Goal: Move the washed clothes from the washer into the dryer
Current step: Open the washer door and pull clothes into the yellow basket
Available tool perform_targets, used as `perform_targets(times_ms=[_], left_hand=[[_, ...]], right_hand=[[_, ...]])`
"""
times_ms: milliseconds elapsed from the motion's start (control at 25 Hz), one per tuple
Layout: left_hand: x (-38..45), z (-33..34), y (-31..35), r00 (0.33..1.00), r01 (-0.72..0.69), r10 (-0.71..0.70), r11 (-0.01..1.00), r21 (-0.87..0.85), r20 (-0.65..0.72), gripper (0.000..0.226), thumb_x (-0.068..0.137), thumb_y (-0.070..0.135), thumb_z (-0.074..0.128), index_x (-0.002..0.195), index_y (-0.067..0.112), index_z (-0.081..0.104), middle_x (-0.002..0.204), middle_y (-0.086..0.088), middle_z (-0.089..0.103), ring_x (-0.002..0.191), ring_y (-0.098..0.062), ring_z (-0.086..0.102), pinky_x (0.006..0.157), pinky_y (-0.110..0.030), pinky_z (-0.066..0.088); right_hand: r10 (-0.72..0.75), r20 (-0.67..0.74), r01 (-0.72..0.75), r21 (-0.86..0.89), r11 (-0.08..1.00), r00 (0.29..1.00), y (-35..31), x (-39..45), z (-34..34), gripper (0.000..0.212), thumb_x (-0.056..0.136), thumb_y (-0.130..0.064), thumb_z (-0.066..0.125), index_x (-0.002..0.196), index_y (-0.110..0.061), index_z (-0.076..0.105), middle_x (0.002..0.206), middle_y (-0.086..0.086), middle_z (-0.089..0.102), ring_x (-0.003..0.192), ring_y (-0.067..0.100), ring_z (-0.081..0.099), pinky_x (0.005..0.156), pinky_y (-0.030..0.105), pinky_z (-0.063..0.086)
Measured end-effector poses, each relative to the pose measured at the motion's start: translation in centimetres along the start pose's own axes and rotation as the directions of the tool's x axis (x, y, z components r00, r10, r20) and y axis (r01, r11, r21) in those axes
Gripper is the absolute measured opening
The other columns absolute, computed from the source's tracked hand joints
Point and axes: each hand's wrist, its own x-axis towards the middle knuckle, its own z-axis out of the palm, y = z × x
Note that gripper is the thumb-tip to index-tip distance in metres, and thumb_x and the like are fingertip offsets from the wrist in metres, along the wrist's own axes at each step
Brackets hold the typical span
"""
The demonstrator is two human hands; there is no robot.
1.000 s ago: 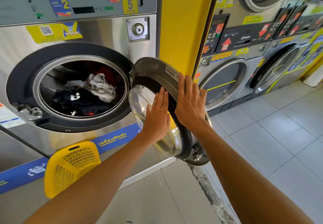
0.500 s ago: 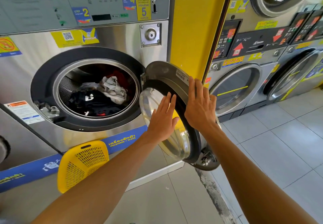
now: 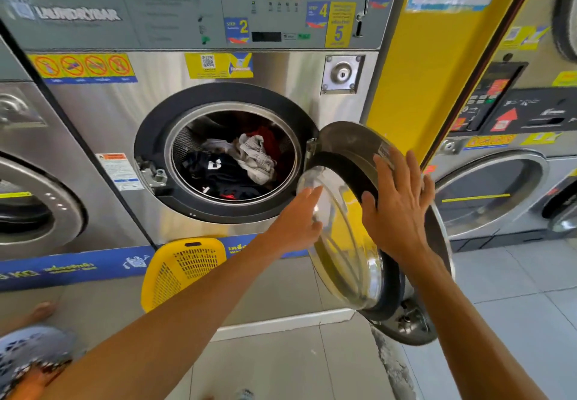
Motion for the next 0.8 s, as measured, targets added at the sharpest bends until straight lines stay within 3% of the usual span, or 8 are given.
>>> perform_targets(times_ms=[160,320,440,520,600,640,720,800], left_hand=[[-0.9,-1.2,-3.4,0.991,0.125,-0.125,0.992,-0.012,-0.054,0.069,0.095,0.02,0.051,0.155,0.02,0.016,0.162,-0.008,0.017,0.15,-0.022,0.013,0.119,-0.035,0.016],[-2.9,-3.2,-8.1,0.954,0.272,-0.281,0.958,-0.093,-0.108,0.068,0.094,0.019,0.055,0.154,0.016,0.023,0.159,-0.006,0.028,0.147,-0.022,0.026,0.117,-0.032,0.023],[-4.2,-5.5,-11.6,0.906,0.374,-0.397,0.914,-0.159,-0.146,0.073,0.092,0.019,0.058,0.154,0.022,0.021,0.142,-0.014,0.051,0.126,-0.029,0.051,0.094,-0.026,0.039],[-4.8,-7.1,-14.4,0.864,0.446,-0.48,0.87,-0.212,-0.154,0.074,0.092,0.018,0.057,0.154,0.026,0.018,0.112,-0.019,0.064,0.098,-0.032,0.062,0.072,-0.028,0.041],[-4.7,-8.5,-17.4,0.833,0.491,-0.535,0.832,-0.259,-0.14,0.073,0.092,0.016,0.054,0.154,0.027,0.019,0.074,-0.007,0.055,0.067,-0.022,0.055,0.058,-0.028,0.037],[-4.3,-9.0,-19.1,0.82,0.512,-0.556,0.819,-0.261,-0.138,0.072,0.092,0.015,0.054,0.154,0.027,0.02,0.065,0.0,0.045,0.06,-0.016,0.047,0.054,-0.029,0.034],[-3.3,-10.0,-22.2,0.797,0.544,-0.59,0.793,-0.273,-0.126,0.071,0.092,0.015,0.054,0.154,0.028,0.021,0.064,0.002,0.042,0.057,-0.012,0.041,0.051,-0.028,0.031],[-2.0,-11.2,-24.6,0.785,0.567,-0.613,0.771,-0.291,-0.094,0.07,0.092,0.016,0.053,0.153,0.028,0.022,0.079,-0.007,0.057,0.065,-0.017,0.046,0.057,-0.029,0.034]], right_hand=[[-0.109,0.101,0.079,0.264,0.961,0.989,-5.0,-0.1,4.7,0.05,0.092,-0.016,0.064,0.14,-0.017,0.05,0.158,0.01,0.03,0.146,0.032,0.026,0.115,0.043,0.031],[-0.21,0.286,0.072,0.427,0.901,0.935,-8.0,-0.4,11.0,0.046,0.09,-0.006,0.063,0.135,-0.01,0.055,0.153,0.016,0.035,0.141,0.031,0.031,0.113,0.033,0.028],[-0.249,0.421,0.055,0.422,0.905,0.872,-10.0,-0.1,15.9,0.044,0.086,-0.006,0.063,0.129,-0.006,0.059,0.144,0.02,0.044,0.134,0.036,0.042,0.109,0.036,0.033],[-0.262,0.53,0.049,0.382,0.923,0.807,-11.6,0.3,19.4,0.044,0.086,-0.013,0.057,0.129,-0.004,0.06,0.141,0.022,0.047,0.132,0.04,0.044,0.109,0.044,0.036],[-0.267,0.62,0.038,0.356,0.934,0.738,-13.3,1.0,22.2,0.043,0.093,-0.016,0.054,0.135,-0.006,0.056,0.146,0.019,0.044,0.139,0.038,0.038,0.113,0.043,0.033],[-0.265,0.652,0.03,0.348,0.937,0.711,-14.3,1.6,23.5,0.043,0.095,-0.016,0.055,0.138,-0.008,0.052,0.15,0.017,0.04,0.142,0.034,0.034,0.115,0.042,0.031],[-0.271,0.695,0.036,0.333,0.942,0.666,-16.1,3.0,26.3,0.046,0.098,-0.016,0.055,0.142,-0.011,0.048,0.156,0.013,0.033,0.146,0.029,0.03,0.116,0.04,0.03],[-0.284,0.723,0.047,0.33,0.943,0.629,-17.9,4.8,28.6,0.045,0.097,-0.016,0.055,0.142,-0.011,0.048,0.154,0.012,0.033,0.144,0.027,0.034,0.114,0.04,0.034]])
